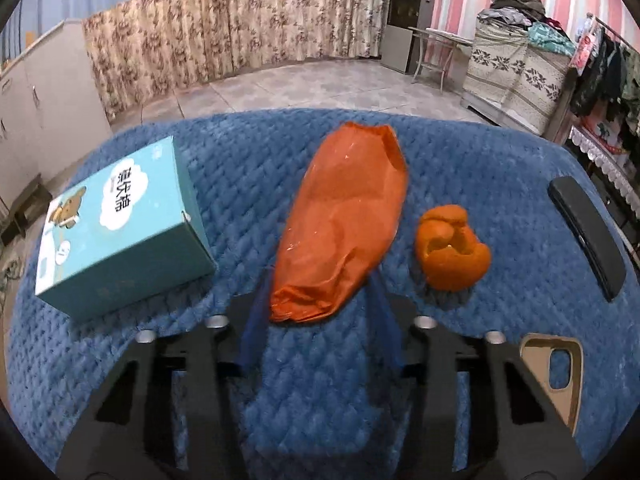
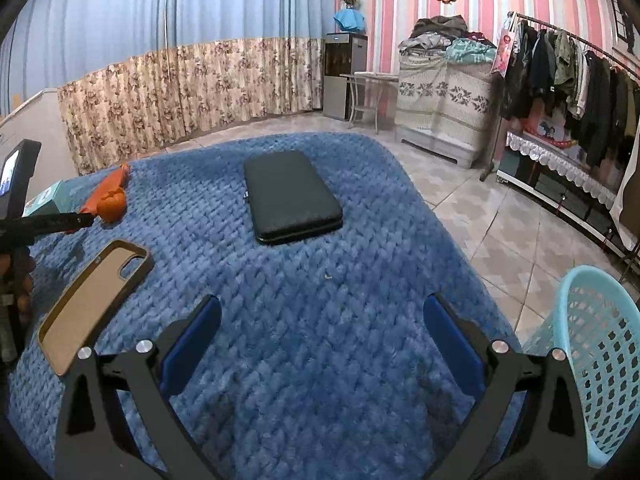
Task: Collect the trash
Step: 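Grasp the orange plastic bag with the left tool while the right tool grasps the orange peel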
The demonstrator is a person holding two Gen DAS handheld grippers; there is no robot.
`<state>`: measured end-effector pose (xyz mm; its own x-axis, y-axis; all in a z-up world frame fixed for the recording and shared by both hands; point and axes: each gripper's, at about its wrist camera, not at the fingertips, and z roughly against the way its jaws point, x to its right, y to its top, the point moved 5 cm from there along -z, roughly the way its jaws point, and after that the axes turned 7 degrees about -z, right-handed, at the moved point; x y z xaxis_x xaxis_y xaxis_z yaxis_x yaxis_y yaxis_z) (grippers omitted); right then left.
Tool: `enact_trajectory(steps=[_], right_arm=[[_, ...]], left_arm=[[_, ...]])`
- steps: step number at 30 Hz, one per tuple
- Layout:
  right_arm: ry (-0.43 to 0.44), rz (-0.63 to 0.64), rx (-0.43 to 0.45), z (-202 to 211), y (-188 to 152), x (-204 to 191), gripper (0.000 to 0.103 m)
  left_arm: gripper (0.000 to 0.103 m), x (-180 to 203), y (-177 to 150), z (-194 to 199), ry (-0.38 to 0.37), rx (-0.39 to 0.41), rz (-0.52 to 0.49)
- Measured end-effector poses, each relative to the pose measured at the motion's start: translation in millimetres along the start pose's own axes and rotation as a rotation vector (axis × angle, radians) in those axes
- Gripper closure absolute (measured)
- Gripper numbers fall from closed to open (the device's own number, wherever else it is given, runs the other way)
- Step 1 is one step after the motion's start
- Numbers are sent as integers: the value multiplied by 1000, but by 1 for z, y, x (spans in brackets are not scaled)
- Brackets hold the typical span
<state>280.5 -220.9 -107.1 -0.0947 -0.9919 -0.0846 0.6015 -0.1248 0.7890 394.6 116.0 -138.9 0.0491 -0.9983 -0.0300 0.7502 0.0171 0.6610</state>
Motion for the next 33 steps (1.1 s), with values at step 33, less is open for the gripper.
enact_trajectory(steps=[33], right_arm=[[297, 228, -47, -56, 41, -188, 4]], left_arm=[[77, -90, -67, 91, 190, 194, 250]])
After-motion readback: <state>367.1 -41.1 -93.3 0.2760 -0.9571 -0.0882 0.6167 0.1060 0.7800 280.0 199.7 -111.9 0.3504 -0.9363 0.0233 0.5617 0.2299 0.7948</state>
